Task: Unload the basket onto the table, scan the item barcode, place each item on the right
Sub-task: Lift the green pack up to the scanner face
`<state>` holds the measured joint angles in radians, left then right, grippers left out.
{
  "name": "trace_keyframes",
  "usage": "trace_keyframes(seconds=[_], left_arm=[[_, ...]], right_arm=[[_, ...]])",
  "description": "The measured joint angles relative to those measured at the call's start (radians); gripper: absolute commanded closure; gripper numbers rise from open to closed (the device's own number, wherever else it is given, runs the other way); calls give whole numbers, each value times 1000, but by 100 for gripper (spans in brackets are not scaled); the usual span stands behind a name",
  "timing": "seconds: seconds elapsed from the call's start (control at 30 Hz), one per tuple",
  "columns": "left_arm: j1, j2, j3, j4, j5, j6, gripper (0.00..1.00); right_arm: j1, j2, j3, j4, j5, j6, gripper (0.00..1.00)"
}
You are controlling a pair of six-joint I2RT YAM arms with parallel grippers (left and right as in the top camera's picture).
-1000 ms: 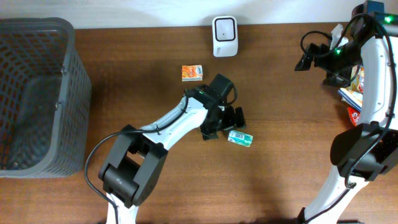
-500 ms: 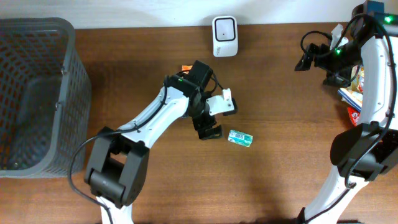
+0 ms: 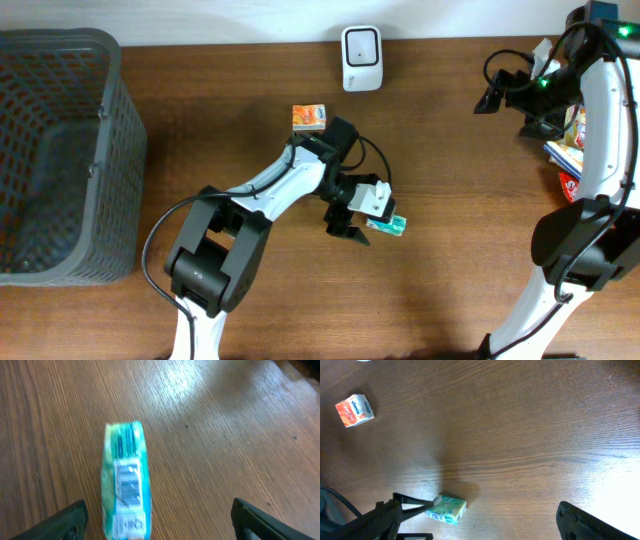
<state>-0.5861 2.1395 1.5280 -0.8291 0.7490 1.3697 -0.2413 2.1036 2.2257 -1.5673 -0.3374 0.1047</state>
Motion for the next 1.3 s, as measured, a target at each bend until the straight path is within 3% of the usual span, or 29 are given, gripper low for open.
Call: trace_keyframes(seconds=[0.17, 0.23, 0.37, 0.43, 0.47, 0.6, 0.8, 1.0, 1.1, 1.3], left_arm=[[-20, 7, 0, 17, 0, 16, 46], [-25, 29, 0, 22, 0, 21, 64], [-26, 48, 0, 34, -1, 23, 77], [-26, 48, 0, 52, 0, 2, 98], [-26, 48, 0, 77, 0, -27, 100], [-16, 49, 24, 210, -1, -368, 100], [43, 50, 199, 224, 0, -843, 100], [164, 50, 333, 227, 0, -1532, 100], [223, 51, 333, 220, 0, -1745, 100], [296, 51, 333, 187, 15, -1994, 100]], right_arm=[[0, 0, 0, 0, 0, 1, 2], [0, 0, 0, 0, 0, 0, 2], [0, 0, 0, 0, 0, 0, 2], [0, 0, 0, 0, 0, 0, 2], [0, 0, 0, 0, 0, 0, 2], [0, 0, 0, 0, 0, 0, 2], [0, 0, 0, 0, 0, 0, 2], [0, 0, 0, 0, 0, 0, 2], [0, 0, 0, 0, 0, 0, 2], [0, 0, 0, 0, 0, 0, 2]])
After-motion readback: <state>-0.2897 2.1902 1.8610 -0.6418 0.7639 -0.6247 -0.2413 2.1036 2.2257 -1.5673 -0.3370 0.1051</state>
